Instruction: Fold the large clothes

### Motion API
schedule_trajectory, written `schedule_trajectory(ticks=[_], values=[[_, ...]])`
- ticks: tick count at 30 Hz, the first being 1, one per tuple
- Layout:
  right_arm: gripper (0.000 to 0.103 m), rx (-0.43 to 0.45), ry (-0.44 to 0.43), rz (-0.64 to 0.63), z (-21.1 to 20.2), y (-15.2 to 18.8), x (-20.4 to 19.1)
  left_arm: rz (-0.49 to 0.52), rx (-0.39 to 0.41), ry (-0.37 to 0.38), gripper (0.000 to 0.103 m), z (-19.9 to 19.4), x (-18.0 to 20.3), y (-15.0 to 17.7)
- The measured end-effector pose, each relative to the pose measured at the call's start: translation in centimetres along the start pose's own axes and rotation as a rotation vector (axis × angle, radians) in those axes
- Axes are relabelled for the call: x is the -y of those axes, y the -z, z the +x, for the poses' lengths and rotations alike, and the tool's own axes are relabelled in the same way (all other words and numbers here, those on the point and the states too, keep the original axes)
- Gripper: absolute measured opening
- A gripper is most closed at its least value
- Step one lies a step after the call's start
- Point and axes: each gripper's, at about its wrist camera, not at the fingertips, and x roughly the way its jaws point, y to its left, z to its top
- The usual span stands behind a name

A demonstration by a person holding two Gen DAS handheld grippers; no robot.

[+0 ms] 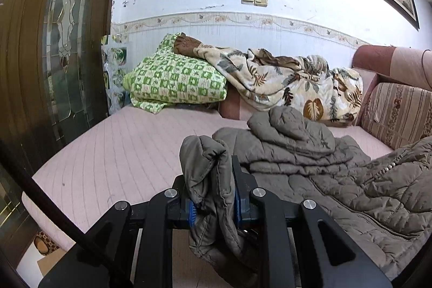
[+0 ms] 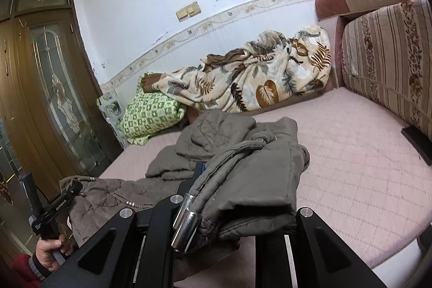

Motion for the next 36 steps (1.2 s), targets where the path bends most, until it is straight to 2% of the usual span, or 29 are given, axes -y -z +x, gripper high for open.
schedule_trajectory(ticks=[12, 17, 23, 33, 36], values=[[0.017, 0.022, -0.017, -0.015, 2.4, -3.8, -0.2, -0.015, 0.034, -0.001, 0.021, 3.2, 0.1, -3.4], [0.017, 0.032, -0.022, -0.022, 4.5, -6.2, 0.1, -0.002, 0.049, -0.013, 0.022, 5.1, 0.5, -5.3], [0.017, 0.027, -0.023, -0.038, 8.0, -9.5, 0.6, -0.033, 0.062, -0.009, 0.023, 9.0, 0.7, -8.7], [0.017, -0.001, -0.002, -0.016, 17.0, -16.1, 2.8, -0.071, 0.018, -0.008, 0.026, 20.6, 2.2, -15.1], [0.017, -0.03, 0.01, 0.019, 20.6, -17.6, 3.9, -0.072, -0.046, -0.017, 0.028, 25.8, 3.0, -15.9]])
